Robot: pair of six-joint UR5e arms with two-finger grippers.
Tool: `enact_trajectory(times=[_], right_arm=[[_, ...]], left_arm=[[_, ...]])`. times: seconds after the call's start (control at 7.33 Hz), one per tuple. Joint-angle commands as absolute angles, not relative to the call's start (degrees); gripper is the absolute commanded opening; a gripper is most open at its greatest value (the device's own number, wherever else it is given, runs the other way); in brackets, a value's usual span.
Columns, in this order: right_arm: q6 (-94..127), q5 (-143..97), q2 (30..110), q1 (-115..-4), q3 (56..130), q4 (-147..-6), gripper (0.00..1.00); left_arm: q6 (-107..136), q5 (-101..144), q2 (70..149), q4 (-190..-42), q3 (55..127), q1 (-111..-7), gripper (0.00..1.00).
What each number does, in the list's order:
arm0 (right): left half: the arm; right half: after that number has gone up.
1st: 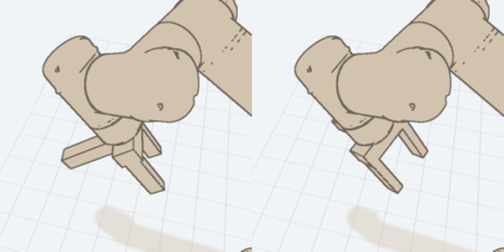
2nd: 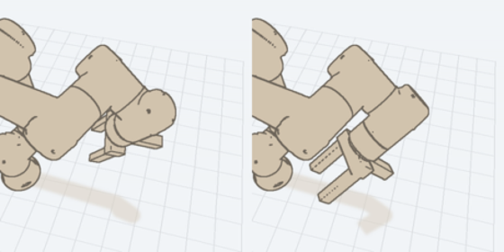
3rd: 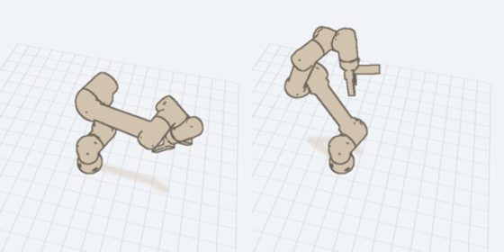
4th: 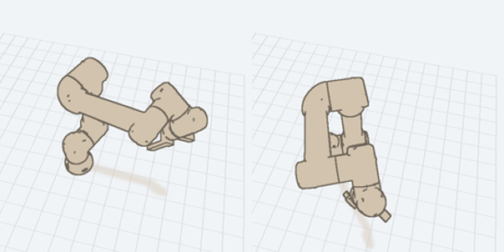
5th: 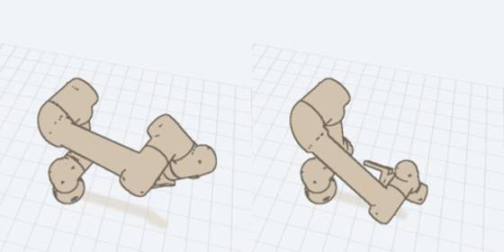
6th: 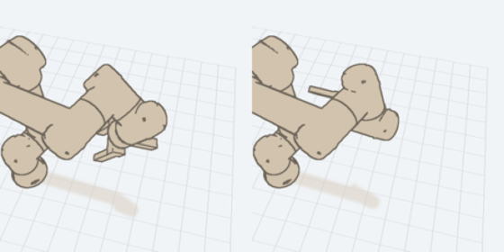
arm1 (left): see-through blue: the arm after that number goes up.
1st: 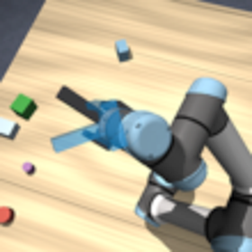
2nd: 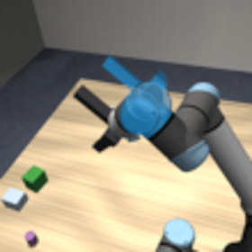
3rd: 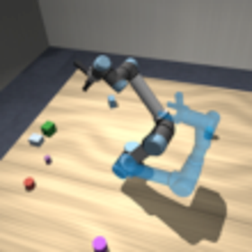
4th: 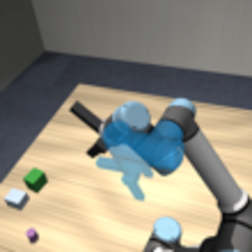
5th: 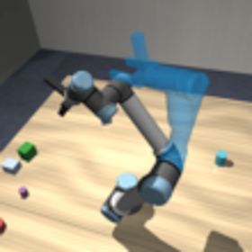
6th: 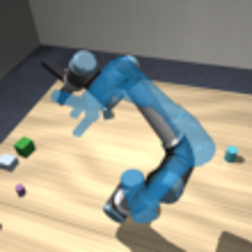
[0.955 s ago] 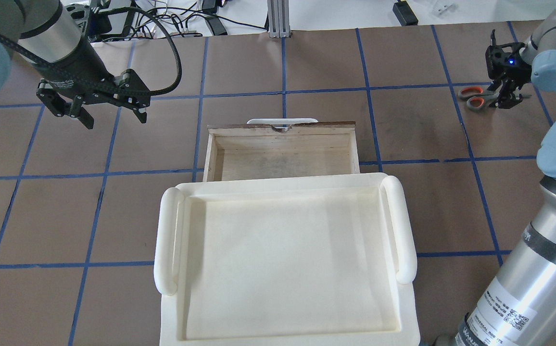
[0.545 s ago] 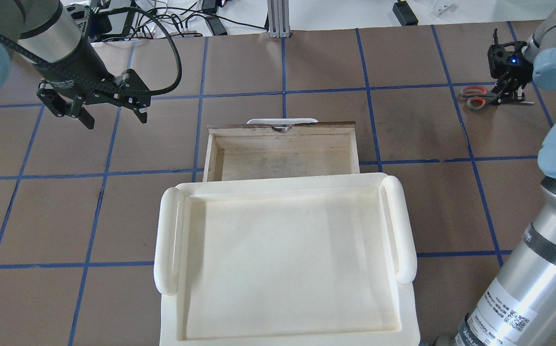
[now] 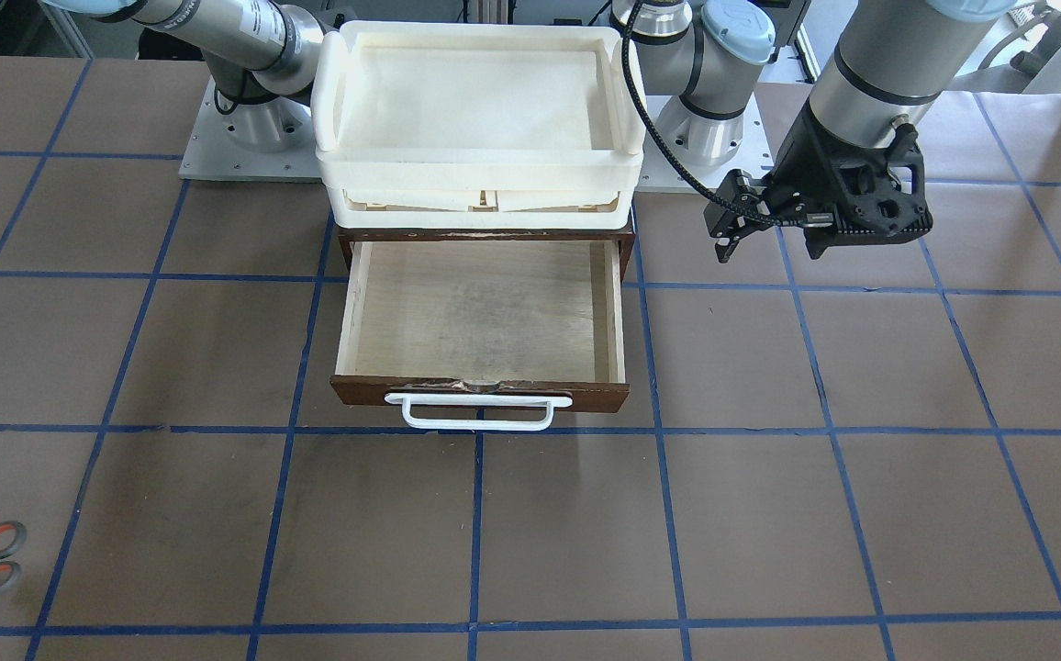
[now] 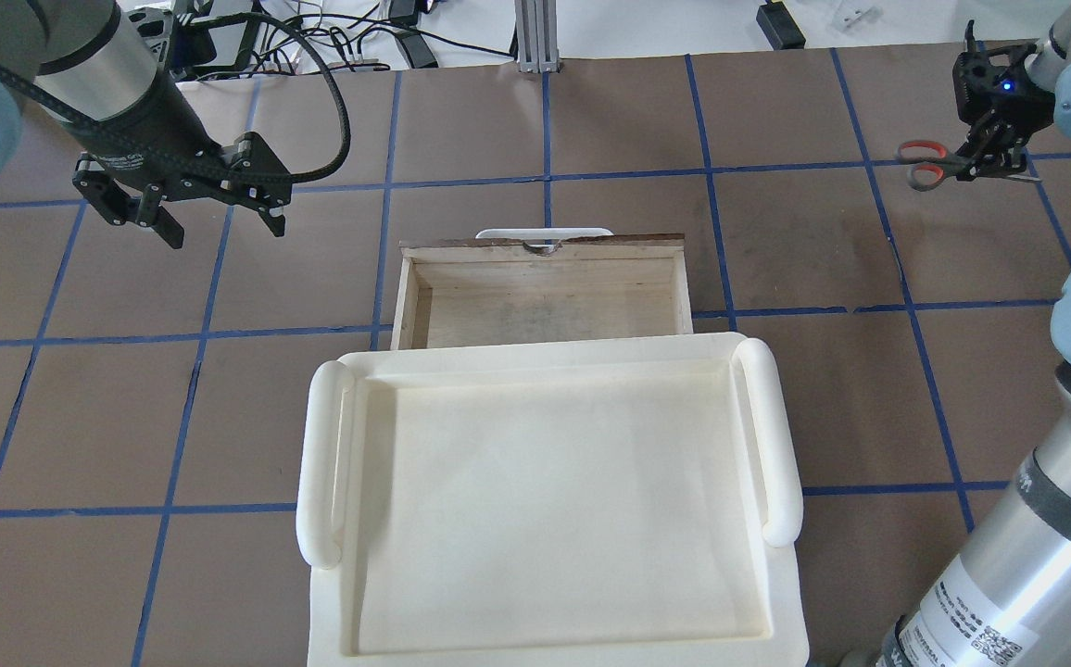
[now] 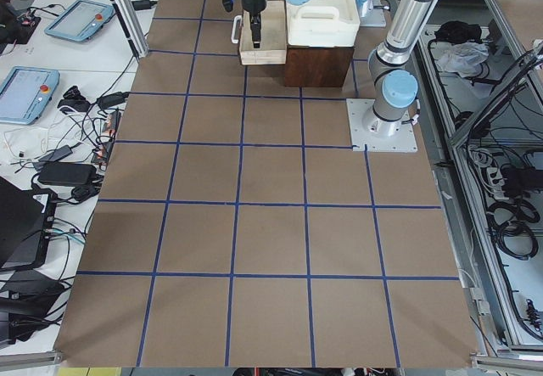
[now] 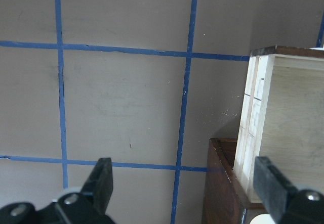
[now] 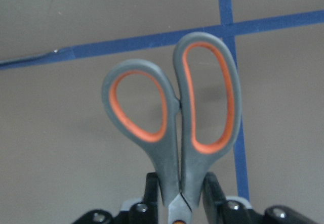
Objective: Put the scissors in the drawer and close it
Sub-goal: 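Carry the scissors with the right gripper over the open drawer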
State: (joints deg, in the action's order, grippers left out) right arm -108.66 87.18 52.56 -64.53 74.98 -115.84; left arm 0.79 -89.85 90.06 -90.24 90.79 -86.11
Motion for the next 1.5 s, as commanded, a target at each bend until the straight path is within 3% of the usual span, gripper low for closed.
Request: enact_trajectory(times=[0.0, 0.55, 0.95, 1.36], right_arm=[[-108.28, 87.27, 60.16, -70.8, 75.23, -106.3, 0.07], [-94.08, 87.63, 74.16, -85.39, 76.99, -93.09, 0.07], [-74.23, 88.68, 75.41, -103.04, 77.25, -90.97, 0.07], [-66.62, 88.5, 74.54, -111.77, 81.72, -92.28, 0.06]], left_arm=[[0.79, -90.18, 90.09, -90.35, 90.79, -86.04, 1.0], [0.79, -90.18, 90.26, -90.18, 90.79, -86.04, 1.0], [0.79, -89.91, 90.53, -90.09, 90.79, -86.13, 1.0], [0.79, -90.0, 90.26, -90.09, 90.7, -86.13, 1.0]])
